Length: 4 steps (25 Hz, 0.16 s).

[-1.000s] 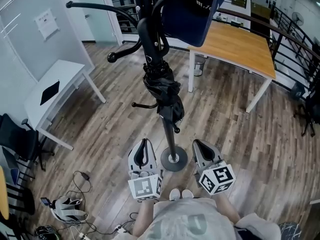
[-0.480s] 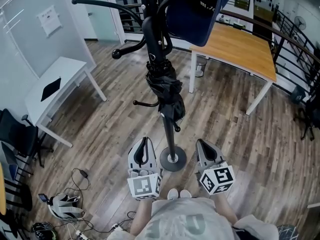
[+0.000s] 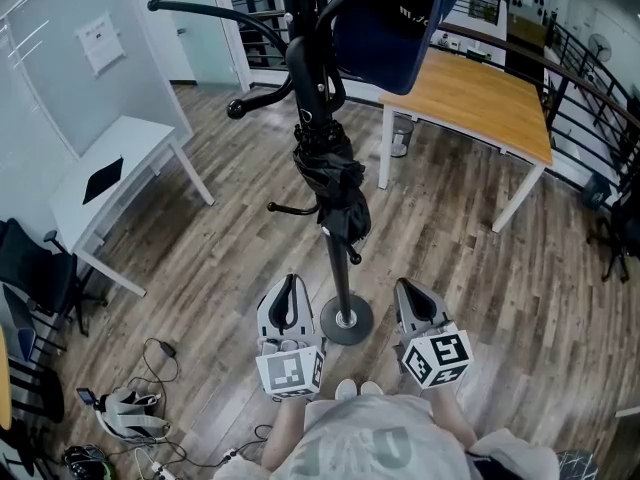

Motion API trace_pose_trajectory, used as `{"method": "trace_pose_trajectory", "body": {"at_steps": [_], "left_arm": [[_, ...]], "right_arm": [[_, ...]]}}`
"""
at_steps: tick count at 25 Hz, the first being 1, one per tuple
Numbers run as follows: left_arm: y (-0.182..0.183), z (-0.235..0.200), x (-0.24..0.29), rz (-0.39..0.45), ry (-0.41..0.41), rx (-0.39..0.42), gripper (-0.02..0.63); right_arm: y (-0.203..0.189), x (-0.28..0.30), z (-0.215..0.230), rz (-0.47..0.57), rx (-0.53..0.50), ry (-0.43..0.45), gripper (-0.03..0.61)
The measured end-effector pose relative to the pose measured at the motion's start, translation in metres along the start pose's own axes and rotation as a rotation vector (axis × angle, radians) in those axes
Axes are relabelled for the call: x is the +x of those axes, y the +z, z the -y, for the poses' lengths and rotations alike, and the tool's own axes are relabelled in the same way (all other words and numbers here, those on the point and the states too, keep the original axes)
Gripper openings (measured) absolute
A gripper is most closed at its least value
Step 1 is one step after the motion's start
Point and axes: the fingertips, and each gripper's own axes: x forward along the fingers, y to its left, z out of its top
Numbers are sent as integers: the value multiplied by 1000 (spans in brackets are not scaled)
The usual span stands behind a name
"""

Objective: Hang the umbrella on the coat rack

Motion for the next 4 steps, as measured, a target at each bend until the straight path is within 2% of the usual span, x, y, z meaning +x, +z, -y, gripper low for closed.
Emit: {"method": "trace_pose_trajectory", "body": {"at_steps": [4], "left_arm": [[3,1,1,9,-7,0,40]], "right_arm": [[0,-1,0,-1,12,3,30]]}}
